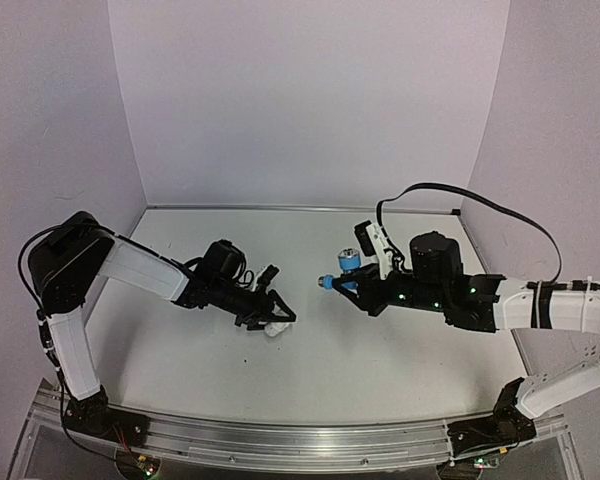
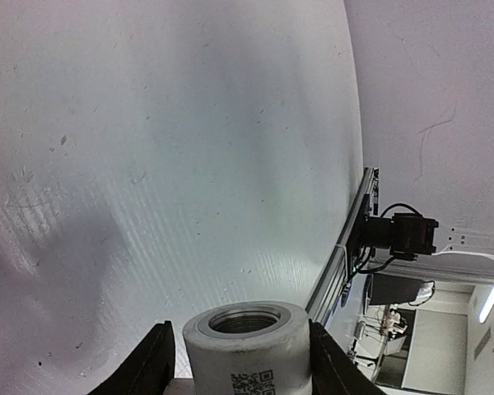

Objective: Install the water faucets

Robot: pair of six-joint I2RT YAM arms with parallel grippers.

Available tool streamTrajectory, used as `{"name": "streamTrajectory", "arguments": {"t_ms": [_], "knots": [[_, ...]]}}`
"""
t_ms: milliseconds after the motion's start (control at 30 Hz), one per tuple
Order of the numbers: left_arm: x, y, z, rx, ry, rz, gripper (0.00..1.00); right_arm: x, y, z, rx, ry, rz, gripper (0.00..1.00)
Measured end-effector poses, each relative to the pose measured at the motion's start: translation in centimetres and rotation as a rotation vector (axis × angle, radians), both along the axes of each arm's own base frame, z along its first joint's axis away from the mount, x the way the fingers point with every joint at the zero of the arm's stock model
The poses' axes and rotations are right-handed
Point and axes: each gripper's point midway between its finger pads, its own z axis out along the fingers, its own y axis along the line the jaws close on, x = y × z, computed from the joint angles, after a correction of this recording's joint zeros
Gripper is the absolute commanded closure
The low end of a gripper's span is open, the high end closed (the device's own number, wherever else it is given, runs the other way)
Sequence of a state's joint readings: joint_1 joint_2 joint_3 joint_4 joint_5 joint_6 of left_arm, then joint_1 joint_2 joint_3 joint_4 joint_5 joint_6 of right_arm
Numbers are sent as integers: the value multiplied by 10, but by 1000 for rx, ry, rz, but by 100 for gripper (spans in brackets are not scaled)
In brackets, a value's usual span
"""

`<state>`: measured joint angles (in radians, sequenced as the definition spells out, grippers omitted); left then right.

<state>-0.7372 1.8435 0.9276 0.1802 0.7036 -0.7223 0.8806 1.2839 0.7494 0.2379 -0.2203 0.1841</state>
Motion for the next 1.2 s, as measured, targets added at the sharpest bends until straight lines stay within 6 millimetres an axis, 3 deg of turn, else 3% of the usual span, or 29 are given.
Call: {"name": "streamTrajectory", "arguments": {"t_ms": [133, 267, 400, 533, 667, 833, 967, 1100, 1200], "knots": [[0, 2, -17, -13, 199, 41, 94, 0, -1, 4, 8, -7, -3, 100], [4, 9, -17, -15, 374, 155, 99, -1, -2, 6, 11, -10, -3, 100], [-20, 27, -24, 27, 639, 296, 100, -1, -1, 6, 10, -8, -1, 100], [-44, 45, -19, 65, 864, 430, 97, -2, -1, 6, 11, -7, 3, 100], [-55, 61, -12, 114, 970, 548, 95, -4, 0, 9, 23, -14, 6, 100], [-67, 77, -29, 239, 1076, 657, 92, -8, -1, 14, 42, -28, 11, 100], [-54, 64, -30, 258, 1079, 645, 64, -9, 0, 18, 61, -39, 15, 100], [-45, 58, -31, 267, 1066, 641, 42, -11, 0, 20, 67, -44, 18, 100], [-46, 61, -34, 287, 1046, 645, 34, -11, 0, 21, 71, -47, 18, 100]]}}
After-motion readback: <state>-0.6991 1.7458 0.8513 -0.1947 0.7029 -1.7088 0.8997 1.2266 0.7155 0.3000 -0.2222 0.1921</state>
